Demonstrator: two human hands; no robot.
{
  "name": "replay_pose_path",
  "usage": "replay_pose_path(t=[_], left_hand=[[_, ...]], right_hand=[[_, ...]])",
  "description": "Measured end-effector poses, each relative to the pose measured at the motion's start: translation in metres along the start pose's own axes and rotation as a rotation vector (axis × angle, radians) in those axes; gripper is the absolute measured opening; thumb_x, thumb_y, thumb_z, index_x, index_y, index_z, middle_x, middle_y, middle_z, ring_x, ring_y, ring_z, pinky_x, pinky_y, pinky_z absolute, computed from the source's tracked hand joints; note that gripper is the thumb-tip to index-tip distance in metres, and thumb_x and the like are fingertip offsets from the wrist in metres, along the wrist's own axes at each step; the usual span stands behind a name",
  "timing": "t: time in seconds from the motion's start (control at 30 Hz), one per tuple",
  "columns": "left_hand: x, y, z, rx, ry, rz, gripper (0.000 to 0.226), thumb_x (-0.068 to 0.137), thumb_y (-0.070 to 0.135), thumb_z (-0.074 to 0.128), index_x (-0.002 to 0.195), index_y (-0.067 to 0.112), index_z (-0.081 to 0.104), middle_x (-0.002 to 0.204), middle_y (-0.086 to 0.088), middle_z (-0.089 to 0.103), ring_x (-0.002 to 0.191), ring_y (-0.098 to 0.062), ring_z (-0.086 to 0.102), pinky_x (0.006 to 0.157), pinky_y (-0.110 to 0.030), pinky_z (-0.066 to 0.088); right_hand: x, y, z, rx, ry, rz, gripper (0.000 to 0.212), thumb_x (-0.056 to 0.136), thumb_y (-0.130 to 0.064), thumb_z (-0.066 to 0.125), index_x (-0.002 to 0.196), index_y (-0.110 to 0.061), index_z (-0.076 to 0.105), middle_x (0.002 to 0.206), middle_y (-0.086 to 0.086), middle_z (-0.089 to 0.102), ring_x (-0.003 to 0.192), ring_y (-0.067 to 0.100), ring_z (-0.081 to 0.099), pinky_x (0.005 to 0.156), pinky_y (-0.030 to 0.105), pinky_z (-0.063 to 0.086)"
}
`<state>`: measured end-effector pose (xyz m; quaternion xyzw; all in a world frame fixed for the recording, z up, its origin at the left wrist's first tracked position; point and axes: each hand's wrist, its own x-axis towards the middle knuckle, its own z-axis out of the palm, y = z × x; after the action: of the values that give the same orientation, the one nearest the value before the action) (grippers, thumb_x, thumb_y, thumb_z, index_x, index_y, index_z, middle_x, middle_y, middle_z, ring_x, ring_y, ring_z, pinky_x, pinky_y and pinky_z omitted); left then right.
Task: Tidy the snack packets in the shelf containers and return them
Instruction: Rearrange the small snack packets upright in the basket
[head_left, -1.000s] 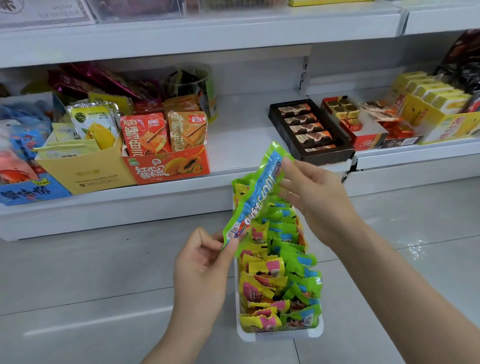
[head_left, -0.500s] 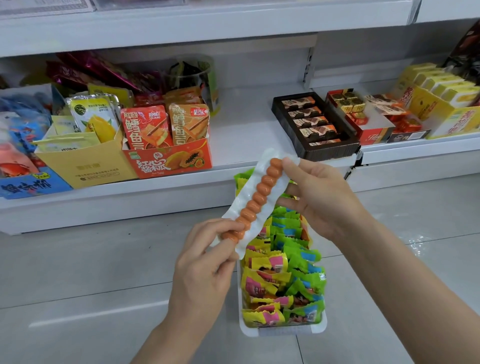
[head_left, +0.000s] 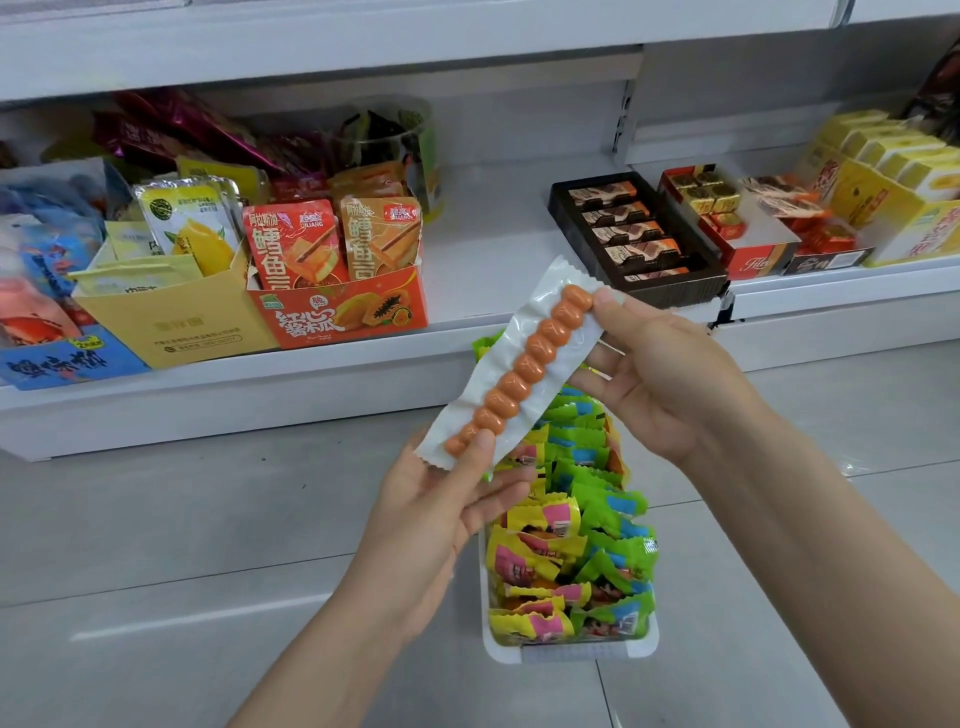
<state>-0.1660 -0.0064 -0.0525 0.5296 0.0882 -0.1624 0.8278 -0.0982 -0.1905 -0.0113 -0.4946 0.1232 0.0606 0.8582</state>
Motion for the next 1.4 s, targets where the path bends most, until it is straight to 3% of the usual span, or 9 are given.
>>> replay_pose_path(t=[0.33, 0.5, 0.7, 0.77, 0.87, 1.0, 1.2, 1.27, 1.4], left_hand=[[-0.005, 0.004, -0.005, 0.014, -0.184, 0.038, 0.045, 0.084, 0.003, 0.061, 0.129, 0.009, 0.058, 0.118, -0.017, 0.071, 0.110, -0.028, 0.069, 0.084, -0.023, 0.056], [-0.005, 0.007, -0.008, -0.203, -0.199, -0.029, 0.037, 0.087, 0.029, 0.070, 0.123, 0.022, 0.069, 0.123, -0.013, 0.069, 0.100, -0.019, 0.069, 0.082, -0.025, 0.057], [0.005, 0.007, -0.012, 0.285, 0.048, 0.323, 0.032, 0.078, 0.014, 0.071, 0.100, 0.036, 0.079, 0.115, 0.004, 0.074, 0.108, -0.008, 0.068, 0.089, -0.016, 0.052], [0.011, 0.011, -0.017, 0.505, 0.066, 0.468, 0.051, 0.082, -0.006, 0.071, 0.098, 0.042, 0.078, 0.121, 0.009, 0.070, 0.116, -0.001, 0.062, 0.093, -0.013, 0.047], [0.020, 0.021, -0.022, 0.663, 0.067, 0.632, 0.064, 0.081, -0.017, 0.067, 0.099, 0.043, 0.076, 0.127, 0.012, 0.062, 0.119, 0.001, 0.058, 0.092, -0.010, 0.046], [0.035, 0.024, -0.020, 0.644, -0.009, 0.695, 0.074, 0.081, -0.019, 0.067, 0.123, 0.041, 0.059, 0.132, 0.005, 0.058, 0.124, -0.012, 0.057, 0.100, -0.031, 0.051], [0.054, -0.004, -0.025, 1.043, 0.005, 0.537, 0.050, 0.094, 0.023, 0.066, 0.140, 0.024, 0.046, 0.141, 0.009, 0.050, 0.132, -0.001, 0.043, 0.115, -0.027, 0.033], [0.058, -0.010, -0.020, 1.219, -0.097, 0.524, 0.058, 0.093, 0.045, 0.060, 0.144, 0.024, 0.044, 0.144, 0.009, 0.046, 0.134, -0.003, 0.038, 0.111, -0.013, 0.024], [0.064, -0.018, -0.014, 1.381, -0.104, 0.584, 0.054, 0.093, 0.045, 0.063, 0.138, 0.018, 0.054, 0.127, -0.002, 0.054, 0.123, -0.017, 0.049, 0.108, -0.027, 0.037]], right_hand=[[0.003, -0.004, -0.008, 0.024, 0.147, 0.044, 0.021, 0.102, -0.017, 0.052, 0.109, -0.010, 0.070, 0.098, 0.005, 0.077, 0.083, 0.017, 0.075, 0.071, 0.031, 0.062], [-0.001, -0.001, -0.006, -0.010, 0.072, 0.075, 0.016, 0.096, -0.027, 0.062, 0.104, -0.021, 0.074, 0.096, -0.005, 0.075, 0.087, 0.012, 0.073, 0.077, 0.028, 0.061], [-0.008, -0.009, 0.003, -0.019, -0.018, 0.195, 0.057, 0.099, -0.051, 0.046, 0.119, 0.001, 0.058, 0.110, 0.022, 0.072, 0.094, 0.033, 0.074, 0.067, 0.036, 0.062], [-0.010, -0.019, 0.004, -0.048, -0.044, 0.187, 0.062, 0.096, -0.055, 0.047, 0.119, 0.001, 0.058, 0.112, 0.020, 0.072, 0.094, 0.032, 0.074, 0.065, 0.036, 0.062], [-0.013, -0.033, 0.002, -0.261, -0.118, 0.130, 0.047, 0.095, -0.041, 0.057, 0.113, 0.002, 0.063, 0.106, 0.019, 0.074, 0.090, 0.030, 0.075, 0.069, 0.032, 0.062], [-0.017, -0.041, -0.006, -0.501, -0.058, -0.135, 0.015, 0.097, -0.011, 0.058, 0.104, -0.006, 0.070, 0.096, 0.013, 0.077, 0.081, 0.022, 0.075, 0.069, 0.022, 0.060], [-0.018, -0.068, -0.025, -0.659, 0.091, -0.596, 0.024, 0.100, -0.010, 0.055, 0.093, -0.028, 0.070, 0.084, -0.011, 0.077, 0.080, 0.013, 0.075, 0.072, 0.023, 0.060], [-0.019, -0.065, -0.026, -0.714, 0.098, -0.636, 0.028, 0.101, -0.010, 0.054, 0.093, -0.033, 0.070, 0.084, -0.016, 0.076, 0.081, 0.010, 0.075, 0.072, 0.022, 0.060], [-0.021, -0.054, -0.023, -0.681, 0.069, -0.604, 0.029, 0.101, -0.006, 0.053, 0.098, -0.030, 0.069, 0.082, -0.015, 0.076, 0.077, 0.009, 0.074, 0.072, 0.022, 0.060]])
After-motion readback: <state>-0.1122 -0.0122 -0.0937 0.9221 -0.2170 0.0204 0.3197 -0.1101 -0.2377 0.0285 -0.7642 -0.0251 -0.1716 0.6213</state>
